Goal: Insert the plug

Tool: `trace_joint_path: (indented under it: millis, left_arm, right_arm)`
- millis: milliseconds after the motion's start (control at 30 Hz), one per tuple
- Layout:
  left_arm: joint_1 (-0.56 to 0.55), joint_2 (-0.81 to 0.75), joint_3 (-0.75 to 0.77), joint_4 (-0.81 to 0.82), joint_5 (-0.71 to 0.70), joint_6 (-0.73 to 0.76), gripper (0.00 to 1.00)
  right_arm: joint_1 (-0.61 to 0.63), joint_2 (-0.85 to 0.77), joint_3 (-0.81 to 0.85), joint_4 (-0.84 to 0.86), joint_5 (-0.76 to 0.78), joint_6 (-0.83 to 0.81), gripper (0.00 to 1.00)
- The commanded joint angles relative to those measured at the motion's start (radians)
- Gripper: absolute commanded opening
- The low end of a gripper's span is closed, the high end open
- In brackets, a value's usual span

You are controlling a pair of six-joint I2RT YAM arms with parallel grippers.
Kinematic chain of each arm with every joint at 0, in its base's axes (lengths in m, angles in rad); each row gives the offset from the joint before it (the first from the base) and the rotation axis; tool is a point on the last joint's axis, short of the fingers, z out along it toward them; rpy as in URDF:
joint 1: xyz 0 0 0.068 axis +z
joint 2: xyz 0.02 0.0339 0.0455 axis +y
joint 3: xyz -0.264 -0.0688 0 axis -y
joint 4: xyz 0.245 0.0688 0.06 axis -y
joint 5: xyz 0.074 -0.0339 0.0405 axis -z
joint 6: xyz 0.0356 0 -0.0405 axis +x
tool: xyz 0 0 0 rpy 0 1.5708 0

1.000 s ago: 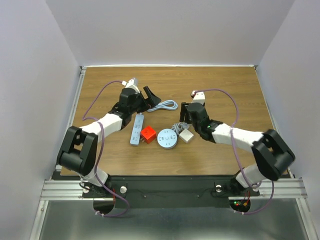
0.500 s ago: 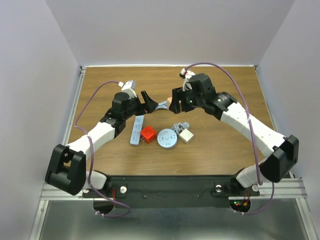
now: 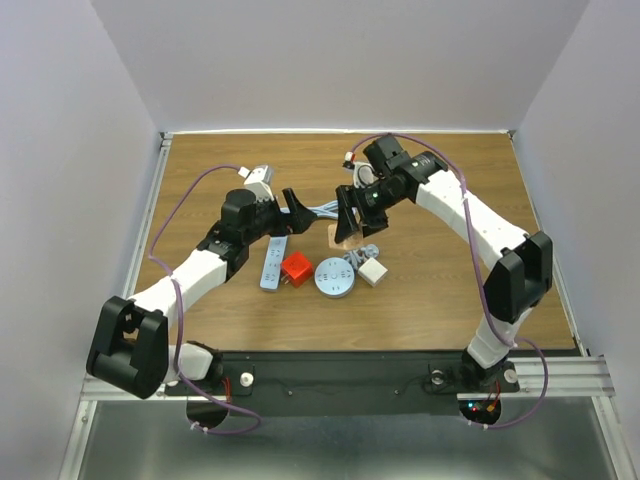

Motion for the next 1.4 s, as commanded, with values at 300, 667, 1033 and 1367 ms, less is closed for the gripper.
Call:
trace_joint_path:
  millis: [300, 667, 1033, 1367]
  left_arm:
    - [-0.001, 0.005, -0.007, 0.040, 0.050, 0.034, 0.96]
    - [-0.018, 0.058, 0.007, 0.025, 0.052, 0.046, 0.96]
    - [-0.029, 0.064, 0.014, 0.020, 0.055, 0.049, 0.96]
    - [-0.032, 0.073, 0.017, 0.019, 0.064, 0.050, 0.96]
  right_arm:
    - [-0.011, 0.116, 0.021, -0.192, -0.055, -0.032, 0.05]
    - [-0.011, 0.187, -0.008, -0.195, -0.046, -0.032, 0.05]
    - [-0.011, 0.218, -0.031, -0.213, -0.010, -0.026, 0.05]
    - [-0.011, 0.230, -0.059, -0.215, 0.017, -0.025, 0.05]
